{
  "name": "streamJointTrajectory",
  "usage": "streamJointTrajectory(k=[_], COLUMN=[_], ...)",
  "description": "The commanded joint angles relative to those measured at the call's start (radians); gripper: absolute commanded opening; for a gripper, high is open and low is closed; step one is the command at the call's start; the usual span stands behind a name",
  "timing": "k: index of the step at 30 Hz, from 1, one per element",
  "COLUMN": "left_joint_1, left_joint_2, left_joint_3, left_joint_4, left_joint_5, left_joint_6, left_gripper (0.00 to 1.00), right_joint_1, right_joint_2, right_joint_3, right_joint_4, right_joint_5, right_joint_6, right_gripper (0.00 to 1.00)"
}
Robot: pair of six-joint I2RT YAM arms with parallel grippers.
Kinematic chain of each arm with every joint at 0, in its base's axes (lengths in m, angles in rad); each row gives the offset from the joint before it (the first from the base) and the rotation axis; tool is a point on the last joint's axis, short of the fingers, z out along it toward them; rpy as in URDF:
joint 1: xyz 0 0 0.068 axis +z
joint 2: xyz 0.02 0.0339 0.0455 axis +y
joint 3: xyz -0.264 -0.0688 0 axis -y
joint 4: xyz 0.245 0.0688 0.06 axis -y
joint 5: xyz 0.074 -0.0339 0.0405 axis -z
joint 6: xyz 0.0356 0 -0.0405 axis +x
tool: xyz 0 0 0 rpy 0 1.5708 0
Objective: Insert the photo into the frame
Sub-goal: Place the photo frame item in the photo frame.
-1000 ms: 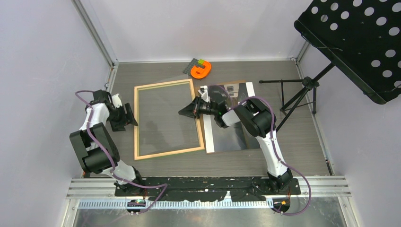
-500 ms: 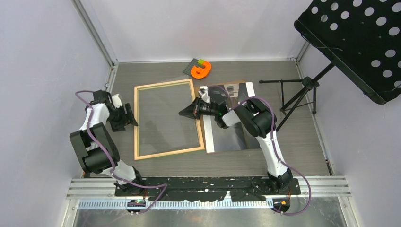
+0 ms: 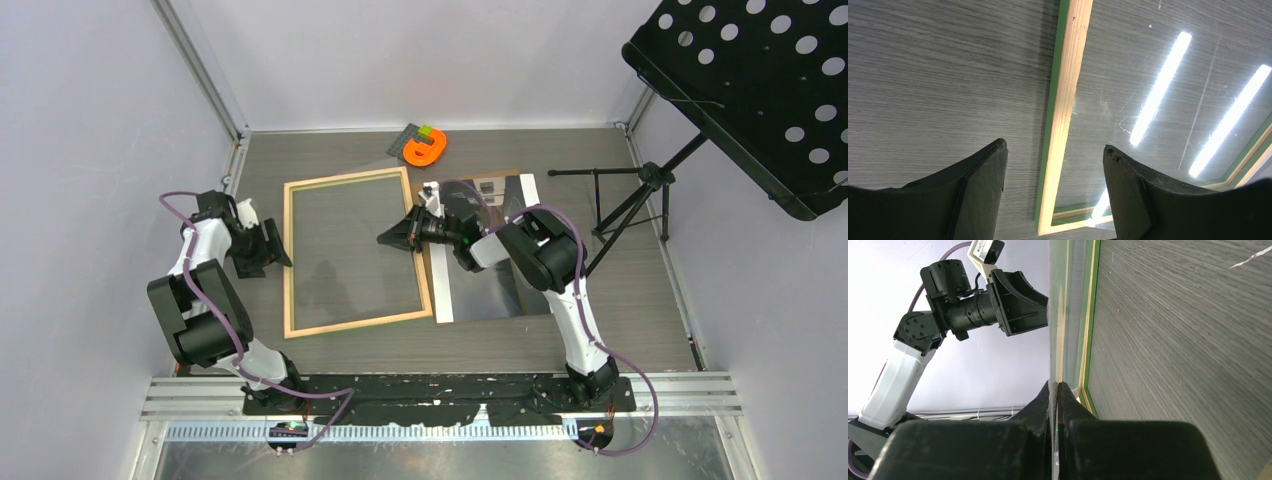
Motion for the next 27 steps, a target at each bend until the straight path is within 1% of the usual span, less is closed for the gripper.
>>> streamJointTrajectory(k=[1, 18, 27], left_joint_1=[0.008, 0.008, 0.008], left_joint_2=[-0.012, -0.002, 0.018], left_joint_3=[-0.007, -0.022, -0.031], left_joint_4=[0.023, 0.03, 0.035], left_joint_5=[-0.002, 0.002, 0.027], left_joint_6=[-0.007, -0.006, -0.008], left_gripper=[0.69, 0.69, 0.69], right_joint_1=[0.011, 0.021, 0.022], right_joint_2=[-0.055, -0.017, 0.0], right_joint_3=[0.009, 0.028, 0.057], right_joint_4=[0.054, 0.026, -0.06], right_joint_5=[0.0, 0.001, 0.0], right_joint_6=[-0.018, -0.035, -0.092], right_gripper=[0.06, 0.06, 0.06])
